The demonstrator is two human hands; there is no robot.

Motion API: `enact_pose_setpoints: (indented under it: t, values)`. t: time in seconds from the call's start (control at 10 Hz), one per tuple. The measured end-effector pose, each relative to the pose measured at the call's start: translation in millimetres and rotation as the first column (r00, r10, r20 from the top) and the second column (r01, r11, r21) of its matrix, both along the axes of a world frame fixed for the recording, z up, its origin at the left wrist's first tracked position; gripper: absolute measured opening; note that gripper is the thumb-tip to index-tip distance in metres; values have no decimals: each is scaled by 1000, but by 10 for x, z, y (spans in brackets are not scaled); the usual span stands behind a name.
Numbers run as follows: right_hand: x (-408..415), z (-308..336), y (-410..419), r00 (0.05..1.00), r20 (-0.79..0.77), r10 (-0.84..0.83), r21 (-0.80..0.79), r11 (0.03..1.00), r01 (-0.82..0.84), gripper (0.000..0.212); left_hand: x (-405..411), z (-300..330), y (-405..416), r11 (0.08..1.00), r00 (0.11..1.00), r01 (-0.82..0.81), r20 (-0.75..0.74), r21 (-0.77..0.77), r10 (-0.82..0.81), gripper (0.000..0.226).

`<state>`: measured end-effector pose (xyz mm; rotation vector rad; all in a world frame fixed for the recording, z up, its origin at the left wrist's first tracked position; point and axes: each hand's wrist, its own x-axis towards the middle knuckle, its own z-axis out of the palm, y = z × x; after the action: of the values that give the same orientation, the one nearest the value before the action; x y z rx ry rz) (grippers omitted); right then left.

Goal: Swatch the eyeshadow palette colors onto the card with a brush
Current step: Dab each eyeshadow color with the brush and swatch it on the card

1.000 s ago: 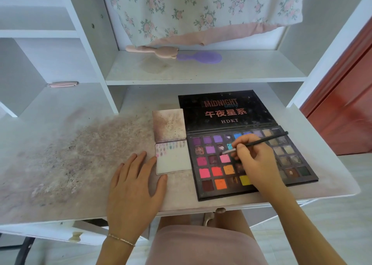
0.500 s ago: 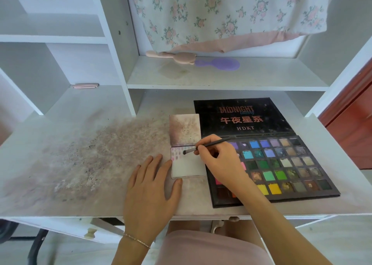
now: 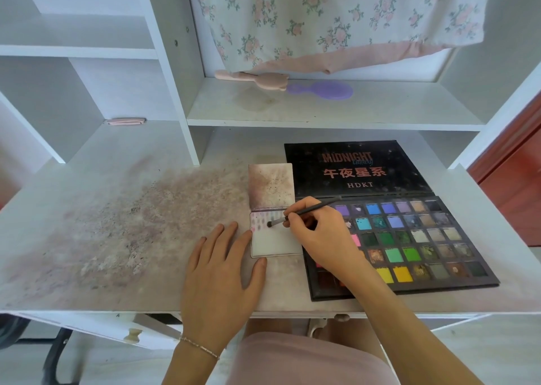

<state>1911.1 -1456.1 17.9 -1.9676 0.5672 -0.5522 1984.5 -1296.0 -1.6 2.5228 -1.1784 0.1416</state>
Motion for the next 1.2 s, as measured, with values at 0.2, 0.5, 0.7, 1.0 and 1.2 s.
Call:
enact_pose_setpoints:
  t: [0.2, 0.5, 0.7, 1.0, 1.2]
  values:
    - [10, 3, 0, 1000, 7, -1, -6, 1000, 1, 24, -1, 5, -2, 1000, 1000, -1, -12, -2, 1, 56]
    - [5, 15, 6, 1000, 1, -1, -5, 1000, 1, 25, -7, 5, 2, 1000, 1000, 1, -2, -14, -1, 55]
    - [10, 23, 8, 1000, -6, -2, 5, 1000, 2, 24, -11, 16, -5, 1000, 1000, 1, -1, -14, -1, 55]
    - [0, 21, 8, 1000, -7, -12, 8, 1000, 12, 25, -9, 14, 2, 1000, 1000, -1, -14, -3, 1, 56]
    - [0, 9, 11, 1000, 9, -17, -9, 1000, 17, 25, -11, 15, 3, 1000, 1000, -5, -24, 5, 5, 56]
